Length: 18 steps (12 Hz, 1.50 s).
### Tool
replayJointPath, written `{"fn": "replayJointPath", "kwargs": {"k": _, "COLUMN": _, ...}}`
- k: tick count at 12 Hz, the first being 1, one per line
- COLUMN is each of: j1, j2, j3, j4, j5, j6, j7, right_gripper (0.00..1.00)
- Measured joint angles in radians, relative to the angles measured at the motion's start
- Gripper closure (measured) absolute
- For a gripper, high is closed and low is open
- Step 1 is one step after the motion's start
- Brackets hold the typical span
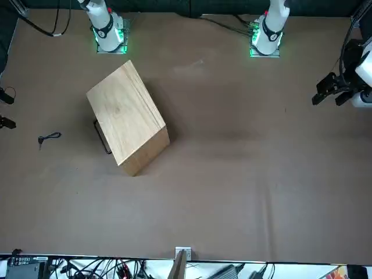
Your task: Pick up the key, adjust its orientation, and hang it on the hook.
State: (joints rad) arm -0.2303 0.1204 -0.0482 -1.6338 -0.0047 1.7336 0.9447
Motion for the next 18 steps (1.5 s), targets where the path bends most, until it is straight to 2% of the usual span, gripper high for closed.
{"fn": "replayJointPath", "kwargs": {"k": 5, "j1": -0.06, "j2": 0.02, "j3": -0.001, "j4": -0.003, "j5": 0.0, "j6": 0.006, "j7": 0.037, "right_gripper": 0.0}}
{"fn": "replayJointPath", "kwargs": {"k": 8, "j1": -0.08, "j2": 0.066, "j3": -0.001, "j4": -0.018, "j5": -0.001, "j6": 0.047, "j7": 0.037, "right_gripper": 0.0}}
{"fn": "replayJointPath", "kwargs": {"k": 18, "j1": -0.153, "j2": 0.215, "j3": -0.001, "j4": -0.284, "j5": -0.005, "j6": 0.462, "j7": -0.062, "right_gripper": 0.0}}
